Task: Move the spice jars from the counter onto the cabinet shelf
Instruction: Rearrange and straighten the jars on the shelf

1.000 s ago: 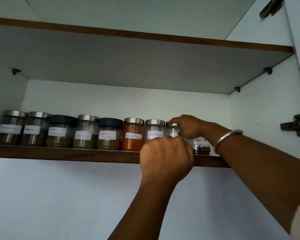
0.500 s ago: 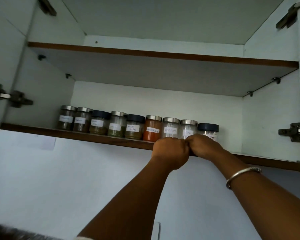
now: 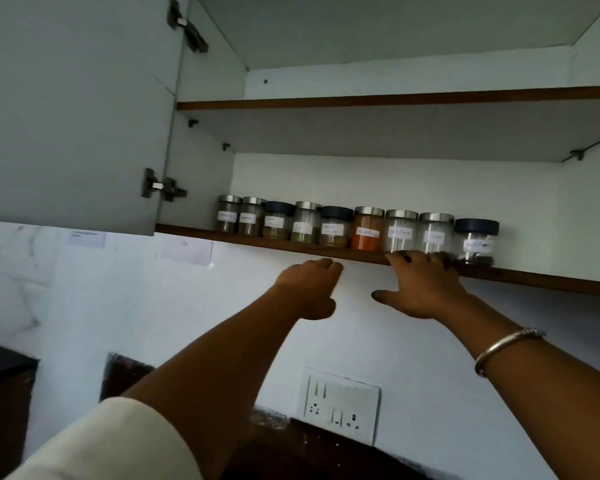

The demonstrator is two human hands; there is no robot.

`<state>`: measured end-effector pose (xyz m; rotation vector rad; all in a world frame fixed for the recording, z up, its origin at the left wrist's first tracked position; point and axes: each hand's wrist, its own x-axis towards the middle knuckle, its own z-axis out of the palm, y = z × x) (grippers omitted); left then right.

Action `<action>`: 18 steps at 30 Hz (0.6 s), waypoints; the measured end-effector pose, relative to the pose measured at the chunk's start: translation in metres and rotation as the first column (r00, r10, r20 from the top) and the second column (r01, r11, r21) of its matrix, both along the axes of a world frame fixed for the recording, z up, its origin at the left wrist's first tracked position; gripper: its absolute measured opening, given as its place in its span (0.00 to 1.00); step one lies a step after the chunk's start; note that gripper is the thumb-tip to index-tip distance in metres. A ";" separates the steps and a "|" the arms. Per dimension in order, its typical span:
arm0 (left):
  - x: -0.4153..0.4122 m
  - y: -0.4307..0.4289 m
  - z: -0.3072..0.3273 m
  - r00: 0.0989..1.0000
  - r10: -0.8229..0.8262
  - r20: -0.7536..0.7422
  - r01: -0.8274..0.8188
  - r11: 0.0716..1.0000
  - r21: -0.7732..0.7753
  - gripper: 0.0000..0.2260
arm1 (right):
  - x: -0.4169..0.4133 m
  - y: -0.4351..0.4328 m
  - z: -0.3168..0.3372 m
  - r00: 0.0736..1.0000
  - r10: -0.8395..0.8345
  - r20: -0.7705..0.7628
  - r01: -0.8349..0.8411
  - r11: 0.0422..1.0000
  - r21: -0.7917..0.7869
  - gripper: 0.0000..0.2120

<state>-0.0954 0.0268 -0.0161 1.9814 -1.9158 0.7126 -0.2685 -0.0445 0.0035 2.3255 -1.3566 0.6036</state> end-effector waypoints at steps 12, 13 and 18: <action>0.132 0.057 -0.008 0.999 0.011 -0.040 -0.010 0.999 0.032 0.27 | 0.108 0.061 -0.014 0.995 0.055 -0.087 -0.051 0.997 0.049 0.39; 0.142 0.059 -0.008 1.000 0.001 -0.028 0.000 0.999 0.040 0.27 | 0.119 0.064 -0.017 0.995 0.047 -0.084 -0.041 0.997 0.068 0.40; 0.197 0.069 -0.004 0.997 -0.074 -0.018 0.074 0.997 0.023 0.30 | 0.174 0.075 -0.022 0.997 0.017 -0.075 -0.010 0.996 0.092 0.40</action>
